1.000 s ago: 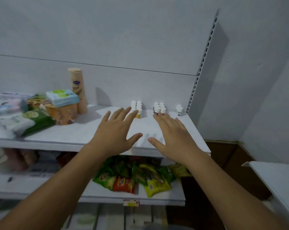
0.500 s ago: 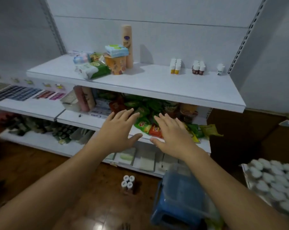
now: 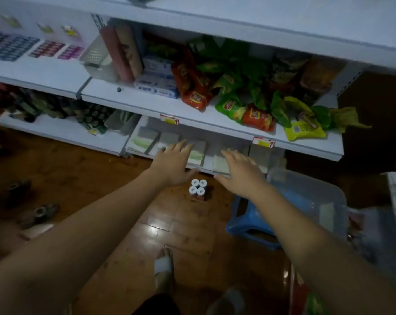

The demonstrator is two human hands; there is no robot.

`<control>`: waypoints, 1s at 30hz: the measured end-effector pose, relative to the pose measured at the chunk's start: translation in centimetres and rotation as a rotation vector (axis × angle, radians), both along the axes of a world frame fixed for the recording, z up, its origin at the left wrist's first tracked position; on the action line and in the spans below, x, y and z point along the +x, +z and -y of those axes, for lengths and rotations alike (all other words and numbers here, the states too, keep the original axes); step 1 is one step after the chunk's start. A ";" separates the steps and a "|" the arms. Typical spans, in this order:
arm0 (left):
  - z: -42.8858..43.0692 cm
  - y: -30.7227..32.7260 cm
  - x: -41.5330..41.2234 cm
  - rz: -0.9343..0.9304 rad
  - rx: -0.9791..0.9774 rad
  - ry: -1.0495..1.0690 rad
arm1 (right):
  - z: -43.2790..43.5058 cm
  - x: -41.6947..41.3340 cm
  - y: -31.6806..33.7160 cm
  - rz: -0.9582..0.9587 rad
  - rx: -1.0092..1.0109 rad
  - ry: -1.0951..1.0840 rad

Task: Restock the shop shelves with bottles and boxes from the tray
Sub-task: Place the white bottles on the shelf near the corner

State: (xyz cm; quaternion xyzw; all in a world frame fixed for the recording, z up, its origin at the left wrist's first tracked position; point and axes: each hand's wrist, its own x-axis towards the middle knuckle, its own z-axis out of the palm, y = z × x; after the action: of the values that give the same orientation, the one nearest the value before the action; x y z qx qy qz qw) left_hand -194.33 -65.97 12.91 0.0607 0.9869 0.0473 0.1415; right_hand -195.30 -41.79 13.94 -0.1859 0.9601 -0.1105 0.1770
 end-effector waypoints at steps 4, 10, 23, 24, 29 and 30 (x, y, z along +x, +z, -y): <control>2.8 -8.8 -0.9 0.154 0.009 -0.019 | 4.6 -0.4 -8.9 0.102 -0.001 -0.115; 4.8 -27.4 -2.3 0.274 0.131 0.122 | 7.6 -2.4 -28.6 0.212 -0.089 -0.385; 4.3 -66.5 -6.5 0.098 0.371 0.037 | 9.0 -4.8 -68.4 0.045 -0.251 -0.459; 4.2 -67.8 -6.8 0.081 0.413 0.046 | 9.3 -5.0 -69.6 0.021 -0.276 -0.473; 3.5 -70.9 -7.9 -0.001 0.565 0.112 | 10.4 -6.3 -73.4 -0.114 -0.374 -0.508; 3.4 -71.0 -8.0 -0.020 0.586 0.119 | 10.4 -6.4 -73.7 -0.139 -0.395 -0.514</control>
State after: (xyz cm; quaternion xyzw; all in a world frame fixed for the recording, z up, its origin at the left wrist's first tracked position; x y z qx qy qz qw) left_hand -202.34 -69.33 -58.10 0.0413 0.9344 0.3377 0.1052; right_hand -201.70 -52.23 -59.81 0.0245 0.9455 -0.3226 0.0381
